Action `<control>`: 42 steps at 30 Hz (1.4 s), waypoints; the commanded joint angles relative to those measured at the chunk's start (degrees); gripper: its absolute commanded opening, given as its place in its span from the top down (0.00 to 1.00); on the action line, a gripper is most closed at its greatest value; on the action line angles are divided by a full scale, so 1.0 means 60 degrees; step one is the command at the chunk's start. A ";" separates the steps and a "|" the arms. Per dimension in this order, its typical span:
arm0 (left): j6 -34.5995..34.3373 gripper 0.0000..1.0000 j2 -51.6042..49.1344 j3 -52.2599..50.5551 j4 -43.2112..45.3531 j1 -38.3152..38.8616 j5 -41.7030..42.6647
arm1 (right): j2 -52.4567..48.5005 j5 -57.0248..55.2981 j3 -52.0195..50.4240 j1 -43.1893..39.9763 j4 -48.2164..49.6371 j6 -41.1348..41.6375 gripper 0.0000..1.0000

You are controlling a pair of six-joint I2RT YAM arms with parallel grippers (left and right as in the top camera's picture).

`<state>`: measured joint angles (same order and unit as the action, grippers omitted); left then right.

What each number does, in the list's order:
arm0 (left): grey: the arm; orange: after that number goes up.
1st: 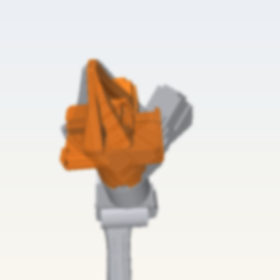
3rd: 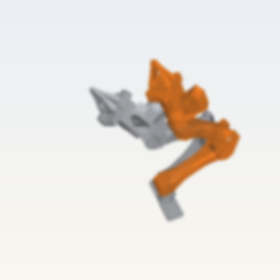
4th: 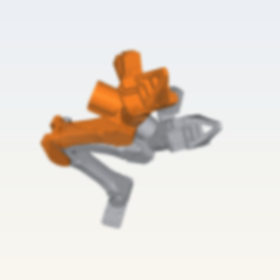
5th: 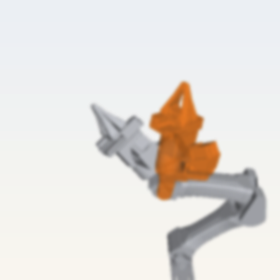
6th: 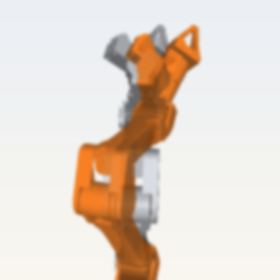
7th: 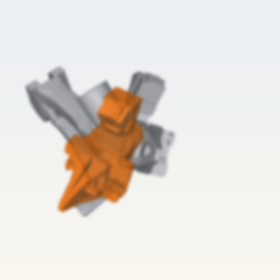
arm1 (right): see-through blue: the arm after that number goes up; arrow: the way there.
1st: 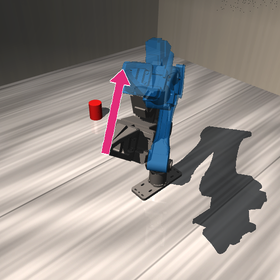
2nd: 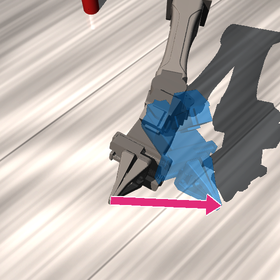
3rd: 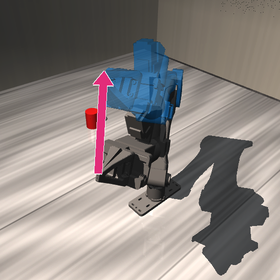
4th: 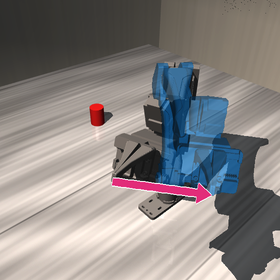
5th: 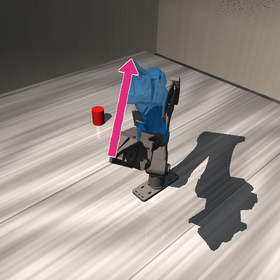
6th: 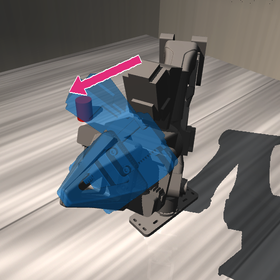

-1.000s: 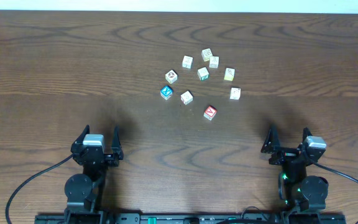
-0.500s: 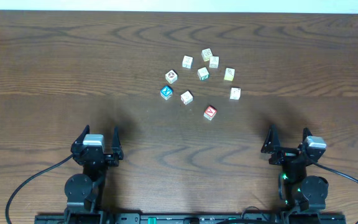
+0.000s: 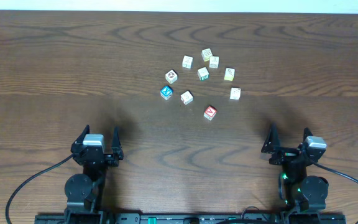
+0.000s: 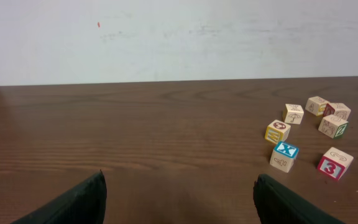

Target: Lift 3 blocks

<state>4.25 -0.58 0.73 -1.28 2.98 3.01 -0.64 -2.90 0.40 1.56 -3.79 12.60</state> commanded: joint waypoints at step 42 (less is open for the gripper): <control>-0.0117 0.24 0.0058 -0.0084 -0.0452 -0.0047 -0.0091 | -0.8094 0.2302 0.7333 -0.0124 -0.2994 -0.1647 0.01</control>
<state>4.25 -0.58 0.73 -1.28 2.98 3.01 -42.81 8.43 38.15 1.56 -18.90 3.31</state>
